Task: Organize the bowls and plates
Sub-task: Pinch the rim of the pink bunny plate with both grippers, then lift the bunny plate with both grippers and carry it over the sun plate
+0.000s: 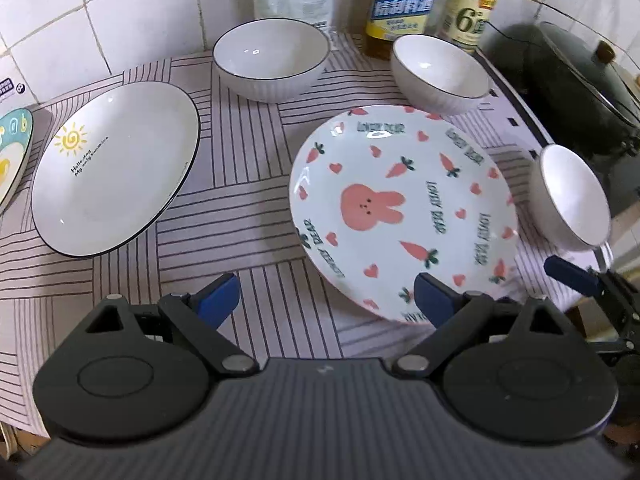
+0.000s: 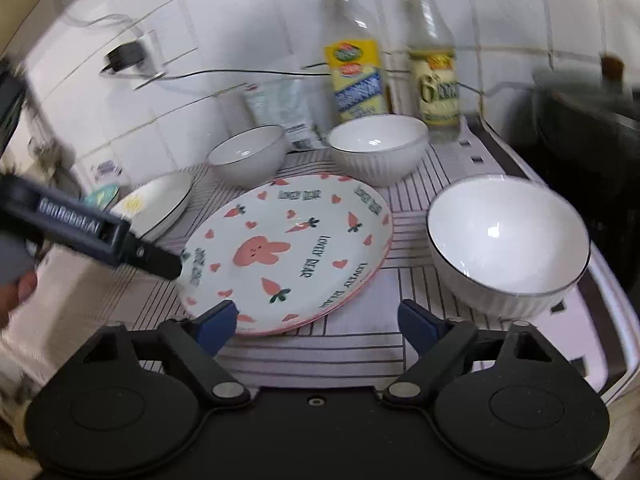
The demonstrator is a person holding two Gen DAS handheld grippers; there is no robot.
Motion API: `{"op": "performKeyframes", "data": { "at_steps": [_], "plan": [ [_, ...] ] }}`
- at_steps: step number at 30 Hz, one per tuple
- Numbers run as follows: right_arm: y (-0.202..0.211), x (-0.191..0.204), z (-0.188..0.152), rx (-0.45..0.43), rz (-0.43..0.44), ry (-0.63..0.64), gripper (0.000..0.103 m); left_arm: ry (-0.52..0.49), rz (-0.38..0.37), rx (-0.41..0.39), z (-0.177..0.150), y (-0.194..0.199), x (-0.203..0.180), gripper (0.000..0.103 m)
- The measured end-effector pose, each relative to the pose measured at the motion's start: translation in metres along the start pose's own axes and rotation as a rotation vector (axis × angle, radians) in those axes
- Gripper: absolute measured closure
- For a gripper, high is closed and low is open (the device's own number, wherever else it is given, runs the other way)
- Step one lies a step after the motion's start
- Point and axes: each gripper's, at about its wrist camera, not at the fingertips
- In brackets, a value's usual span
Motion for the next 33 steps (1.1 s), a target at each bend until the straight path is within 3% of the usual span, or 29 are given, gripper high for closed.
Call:
{"op": "performKeyframes", "data": {
  "at_steps": [7, 9, 10, 11, 12, 14, 17, 20, 27, 33],
  "plan": [
    [-0.032, -0.011, -0.005, -0.007, -0.028, -0.125, 0.028, 0.04, 0.025, -0.008, 0.005, -0.03, 0.009, 0.009],
    [-0.038, -0.008, -0.004, -0.008, -0.035, -0.112, 0.037, 0.046, 0.019, 0.003, 0.006, -0.036, 0.011, 0.014],
    [-0.04, -0.007, -0.004, -0.004, -0.038, -0.109, 0.041, 0.052, 0.008, 0.019, 0.007, -0.04, 0.013, 0.021],
    [-0.042, -0.007, -0.003, 0.007, -0.045, -0.112, 0.051, 0.057, 0.0, 0.043, 0.006, -0.043, 0.014, 0.044],
    [-0.044, -0.006, -0.002, 0.031, -0.055, -0.119, 0.058, 0.059, 0.002, 0.069, 0.005, -0.047, 0.014, 0.054],
    [-0.046, -0.008, 0.0, 0.045, -0.068, -0.137, 0.062, 0.083, -0.02, 0.076, 0.004, -0.05, 0.016, 0.06],
    [-0.048, -0.014, -0.001, 0.065, -0.086, -0.18, 0.079, 0.1, -0.054, 0.079, 0.004, -0.051, 0.018, 0.07],
    [-0.05, -0.02, 0.0, 0.068, -0.076, -0.226, 0.081, 0.125, -0.085, 0.073, 0.004, -0.054, 0.019, 0.08],
    [-0.055, -0.028, 0.002, 0.093, -0.044, -0.243, 0.081, 0.154, -0.076, 0.081, 0.007, -0.057, 0.018, 0.079],
    [-0.051, -0.027, 0.013, 0.12, 0.005, -0.224, 0.08, 0.105, -0.078, 0.105, 0.015, -0.047, 0.017, 0.079]
  ]
}}
Point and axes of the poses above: each gripper's, at about its wrist camera, not at the fingertips, and y roughly against the way its jaws point, x to its left, z to its top, and after that the axes turned 11 degrees about -x, right-handed
